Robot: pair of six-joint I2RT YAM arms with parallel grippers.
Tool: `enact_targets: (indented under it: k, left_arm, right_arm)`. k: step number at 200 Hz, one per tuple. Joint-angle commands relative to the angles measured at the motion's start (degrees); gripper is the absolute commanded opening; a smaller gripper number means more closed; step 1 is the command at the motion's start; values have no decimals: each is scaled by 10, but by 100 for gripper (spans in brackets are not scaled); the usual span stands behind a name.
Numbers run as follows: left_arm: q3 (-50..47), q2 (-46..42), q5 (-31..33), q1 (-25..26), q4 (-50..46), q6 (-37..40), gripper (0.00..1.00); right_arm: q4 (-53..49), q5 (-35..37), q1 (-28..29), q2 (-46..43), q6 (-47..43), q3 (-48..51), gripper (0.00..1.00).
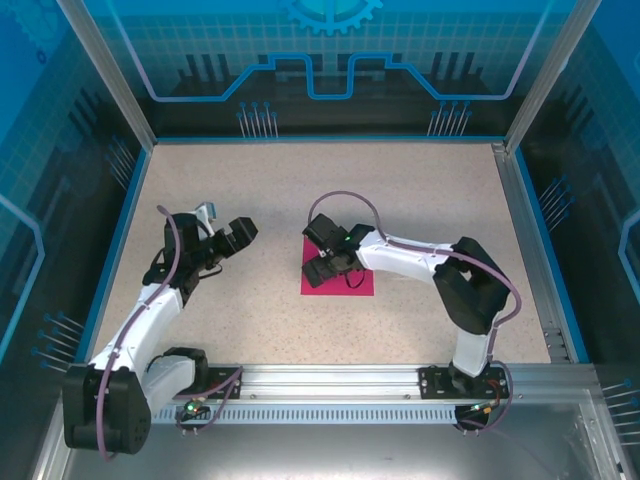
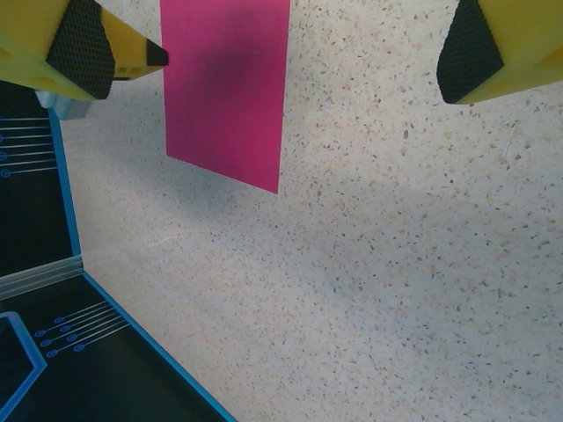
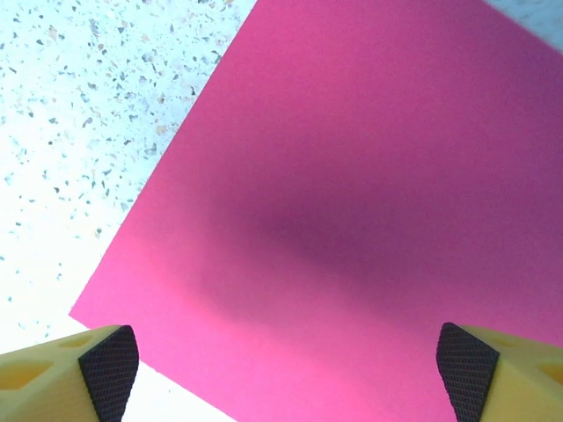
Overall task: Fold a paper plane with a square sheet of paper (pick it up from the middle)
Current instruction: Move the square sheet of paper to the center of the table.
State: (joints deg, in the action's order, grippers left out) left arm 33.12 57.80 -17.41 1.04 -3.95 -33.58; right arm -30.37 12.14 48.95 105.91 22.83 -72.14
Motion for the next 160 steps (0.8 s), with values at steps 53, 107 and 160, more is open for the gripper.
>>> enact_targets:
  k: [53, 107, 160]
  left_arm:
    - [44, 18, 6, 3, -45, 4, 99]
    - [34, 35, -68, 4, -7, -5, 98]
    - [25, 53, -74, 55, 6, 17, 99]
  right_arm:
    - [41, -112, -13, 39, 67, 76, 85]
    - [17, -101, -11, -38, 62, 114, 84]
    - [-37, 67, -10, -113, 87, 53, 99]
